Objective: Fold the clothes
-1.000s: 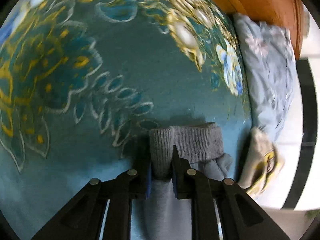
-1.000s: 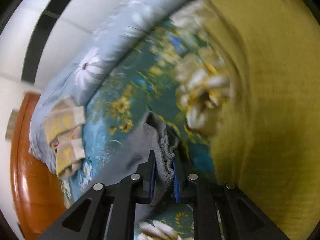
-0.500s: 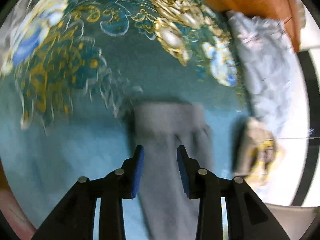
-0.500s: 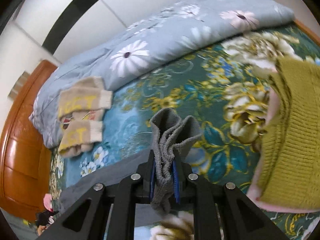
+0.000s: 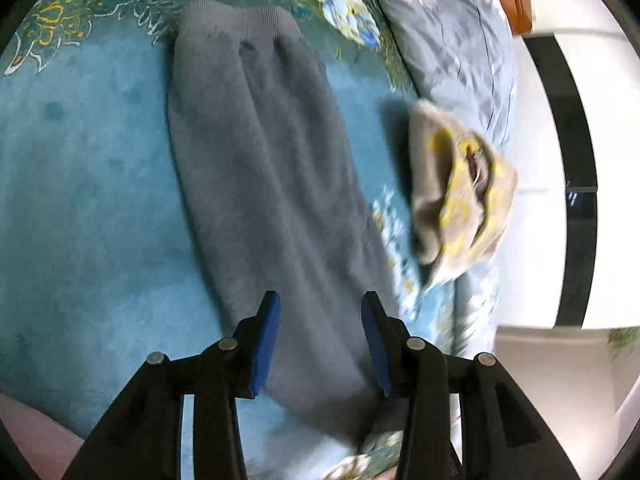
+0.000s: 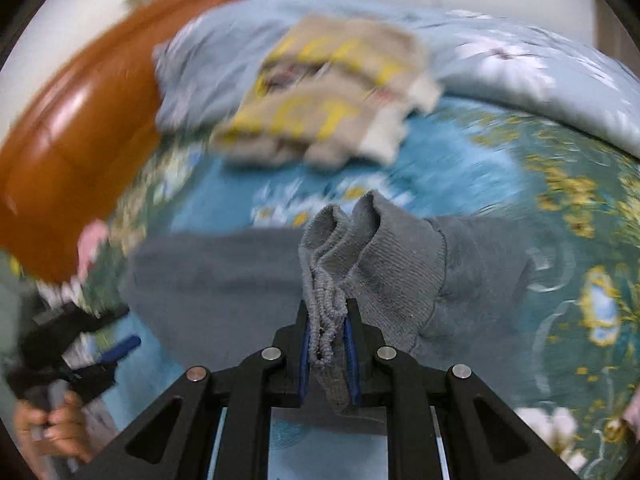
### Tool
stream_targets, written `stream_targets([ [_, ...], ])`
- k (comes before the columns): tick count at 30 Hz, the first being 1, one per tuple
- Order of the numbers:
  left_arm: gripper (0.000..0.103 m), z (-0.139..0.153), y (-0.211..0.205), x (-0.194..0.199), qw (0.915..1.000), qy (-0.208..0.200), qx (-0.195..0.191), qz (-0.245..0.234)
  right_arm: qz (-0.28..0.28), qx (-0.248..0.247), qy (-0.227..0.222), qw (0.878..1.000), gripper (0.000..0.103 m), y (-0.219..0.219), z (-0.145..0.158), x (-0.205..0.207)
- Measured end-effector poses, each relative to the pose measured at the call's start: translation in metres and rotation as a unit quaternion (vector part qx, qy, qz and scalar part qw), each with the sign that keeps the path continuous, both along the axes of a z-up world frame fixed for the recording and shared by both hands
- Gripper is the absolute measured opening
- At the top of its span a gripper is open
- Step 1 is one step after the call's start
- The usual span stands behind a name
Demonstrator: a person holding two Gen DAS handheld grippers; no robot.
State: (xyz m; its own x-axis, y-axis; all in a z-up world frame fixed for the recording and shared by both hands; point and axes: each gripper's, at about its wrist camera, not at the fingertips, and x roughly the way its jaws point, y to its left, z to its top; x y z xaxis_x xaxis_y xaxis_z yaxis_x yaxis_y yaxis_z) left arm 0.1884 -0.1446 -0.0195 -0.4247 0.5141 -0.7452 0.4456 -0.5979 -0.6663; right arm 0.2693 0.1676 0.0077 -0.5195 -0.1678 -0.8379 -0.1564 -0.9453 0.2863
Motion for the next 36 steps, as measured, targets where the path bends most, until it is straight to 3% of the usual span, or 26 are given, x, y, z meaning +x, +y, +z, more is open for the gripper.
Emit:
stream_targets([
  [5,0.043,-0.010,0.002,0.006,0.9999,-0.006,-0.004,-0.011,0.061,0.039,-0.051,0.996,0.020,-0.047,-0.043,-0.001],
  [7,0.043,-0.012,0.003,0.005,0.9999,-0.004,0.003,-0.011,0.077,0.032,-0.053,0.995,0.032,-0.051,-0.045,0.000],
  [11,0.044,-0.020,0.004,-0.005,0.9997,-0.002,0.018,-0.016,0.142,-0.060,-0.044,0.987,0.045,-0.050,-0.030,0.003],
  [14,0.044,-0.023,0.008,-0.009,0.9996,0.000,0.018,-0.021,0.148,-0.070,0.004,0.986,0.045,-0.023,-0.005,-0.007],
  [16,0.044,-0.027,0.012,-0.013,0.9995,-0.002,0.018,-0.026,0.133,-0.054,0.005,0.990,0.044,0.002,0.000,-0.030],
  [18,0.044,-0.031,0.014,-0.015,0.9993,-0.010,0.015,-0.031,0.136,-0.028,-0.025,0.990,0.046,0.023,-0.008,-0.063],
  [21,0.044,-0.034,0.014,-0.016,0.9994,-0.015,0.013,-0.028,0.194,0.017,-0.063,0.979,0.046,0.023,-0.031,-0.101],
  [29,0.044,-0.041,0.012,-0.020,0.9995,-0.020,0.016,-0.018,0.277,0.007,-0.160,0.947,0.046,-0.002,-0.085,-0.153],
  [32,0.044,-0.045,0.012,-0.022,0.9994,-0.022,0.020,-0.016,0.320,0.038,-0.164,0.932,0.042,-0.016,-0.089,-0.146],
  [33,0.044,-0.046,0.013,-0.023,0.9994,-0.023,0.021,-0.016,0.330,0.055,-0.159,0.929,0.029,-0.020,-0.087,-0.142],
  [34,0.044,-0.047,0.013,-0.024,0.9993,-0.025,0.023,-0.017,0.338,0.069,-0.155,0.926,0.011,-0.024,-0.086,-0.139],
  [35,0.044,-0.048,0.014,-0.025,0.9992,-0.025,0.025,-0.018,0.336,0.078,-0.149,0.927,0.003,-0.026,-0.083,-0.136],
  [36,0.044,-0.049,0.015,-0.025,0.9992,-0.024,0.027,-0.019,0.334,0.087,-0.144,0.927,0.003,-0.028,-0.081,-0.132],
])
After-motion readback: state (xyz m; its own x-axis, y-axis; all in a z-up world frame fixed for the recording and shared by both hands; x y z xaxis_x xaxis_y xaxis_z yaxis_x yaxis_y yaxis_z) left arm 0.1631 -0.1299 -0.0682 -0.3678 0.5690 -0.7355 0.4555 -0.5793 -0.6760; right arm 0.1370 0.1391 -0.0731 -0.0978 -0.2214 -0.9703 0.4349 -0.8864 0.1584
